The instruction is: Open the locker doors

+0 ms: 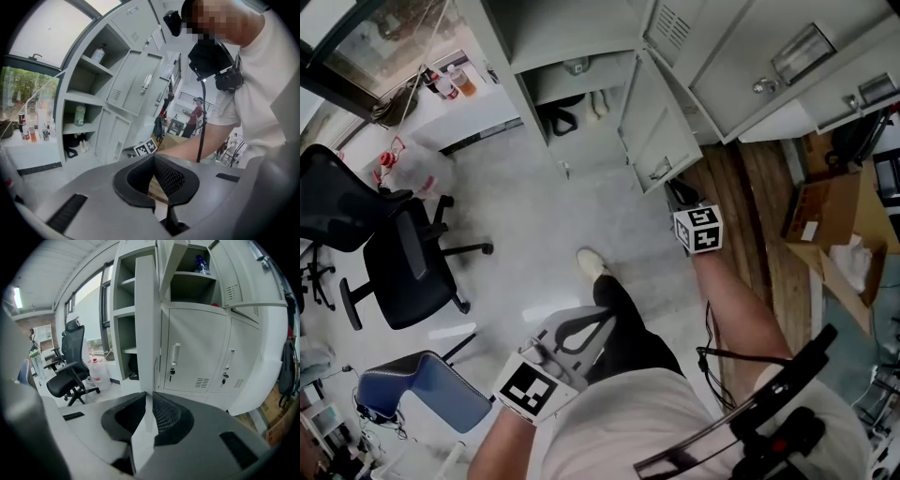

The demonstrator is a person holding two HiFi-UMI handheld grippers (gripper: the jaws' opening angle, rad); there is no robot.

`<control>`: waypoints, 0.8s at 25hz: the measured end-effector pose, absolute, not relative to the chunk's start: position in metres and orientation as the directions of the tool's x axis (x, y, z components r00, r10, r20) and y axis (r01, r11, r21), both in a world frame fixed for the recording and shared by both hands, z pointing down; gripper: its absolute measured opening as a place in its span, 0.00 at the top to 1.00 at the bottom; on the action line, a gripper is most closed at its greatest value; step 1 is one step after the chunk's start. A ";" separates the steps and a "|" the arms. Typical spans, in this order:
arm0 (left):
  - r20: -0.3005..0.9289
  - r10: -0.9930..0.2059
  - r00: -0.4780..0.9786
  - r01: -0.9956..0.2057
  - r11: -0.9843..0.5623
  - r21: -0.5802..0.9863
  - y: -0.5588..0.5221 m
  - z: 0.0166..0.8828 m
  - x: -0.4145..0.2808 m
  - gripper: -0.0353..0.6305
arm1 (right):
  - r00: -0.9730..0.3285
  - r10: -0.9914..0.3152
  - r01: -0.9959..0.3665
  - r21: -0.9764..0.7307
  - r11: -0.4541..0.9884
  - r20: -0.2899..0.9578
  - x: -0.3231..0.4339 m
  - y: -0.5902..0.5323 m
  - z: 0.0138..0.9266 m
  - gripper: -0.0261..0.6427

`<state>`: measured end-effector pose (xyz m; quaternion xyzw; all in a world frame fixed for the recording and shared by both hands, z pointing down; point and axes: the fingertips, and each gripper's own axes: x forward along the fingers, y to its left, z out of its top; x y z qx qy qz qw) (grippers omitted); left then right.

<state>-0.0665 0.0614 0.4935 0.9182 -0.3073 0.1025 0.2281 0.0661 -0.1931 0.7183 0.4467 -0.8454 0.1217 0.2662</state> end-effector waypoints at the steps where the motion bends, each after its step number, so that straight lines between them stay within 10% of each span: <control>1: 0.328 -0.512 0.794 -0.606 -0.713 0.354 0.062 0.493 -0.065 0.93 | -0.456 -0.691 -0.824 0.027 0.566 0.561 0.070 -0.193 0.719 0.89; 20: 0.325 -0.502 0.802 -0.595 -0.721 0.354 0.057 0.486 -0.055 0.93 | -0.357 -0.718 -0.851 0.108 0.513 0.598 0.118 -0.220 0.718 0.93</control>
